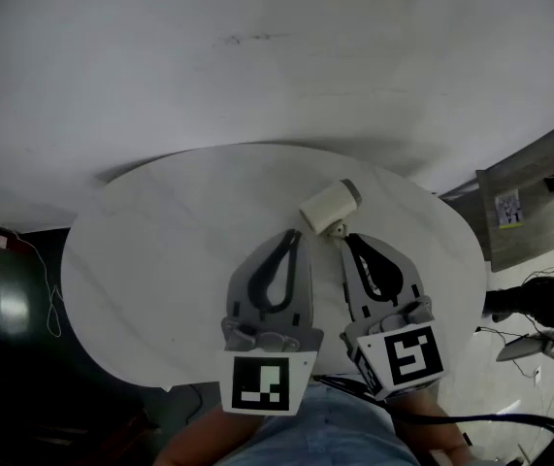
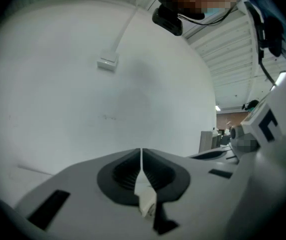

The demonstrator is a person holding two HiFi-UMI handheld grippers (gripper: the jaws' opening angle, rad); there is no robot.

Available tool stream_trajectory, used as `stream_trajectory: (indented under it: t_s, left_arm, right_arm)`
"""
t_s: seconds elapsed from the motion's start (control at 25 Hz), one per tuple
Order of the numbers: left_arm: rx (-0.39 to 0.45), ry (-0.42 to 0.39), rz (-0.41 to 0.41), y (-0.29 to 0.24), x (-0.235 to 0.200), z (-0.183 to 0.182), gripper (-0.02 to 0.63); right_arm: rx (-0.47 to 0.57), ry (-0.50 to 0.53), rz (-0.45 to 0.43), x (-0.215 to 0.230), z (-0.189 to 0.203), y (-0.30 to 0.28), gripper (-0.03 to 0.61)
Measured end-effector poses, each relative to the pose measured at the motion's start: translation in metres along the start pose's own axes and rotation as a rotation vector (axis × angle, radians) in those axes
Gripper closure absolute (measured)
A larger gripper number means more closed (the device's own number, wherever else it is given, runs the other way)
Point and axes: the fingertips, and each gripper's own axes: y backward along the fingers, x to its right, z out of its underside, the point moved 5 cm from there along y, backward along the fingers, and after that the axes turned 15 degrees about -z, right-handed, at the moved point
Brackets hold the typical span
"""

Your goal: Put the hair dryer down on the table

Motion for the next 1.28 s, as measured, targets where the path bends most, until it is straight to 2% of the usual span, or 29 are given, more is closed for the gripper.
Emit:
stream_trajectory:
  t_s: [0.36,0.72,1.28]
  left_arm:
    - [0.091,-0.064,0.036,0.017,0.007,-0.03,0.597]
    - [0.1,-0.057,0.047,0.029,0.011,-0.032,0.597]
    - [0.103,-0.076,0.059,0.034,0.032,-0.029,0.597]
  right_arm:
    - [0.129,0.077,0.016,-0.017,-0.038,0.023,0.566]
    - [0.143,0.109,0.024,-0.029,-0.038,0.038,0.568]
    - [0.165,0.133,0.015,-0.021,-0.037,0.053,0.568]
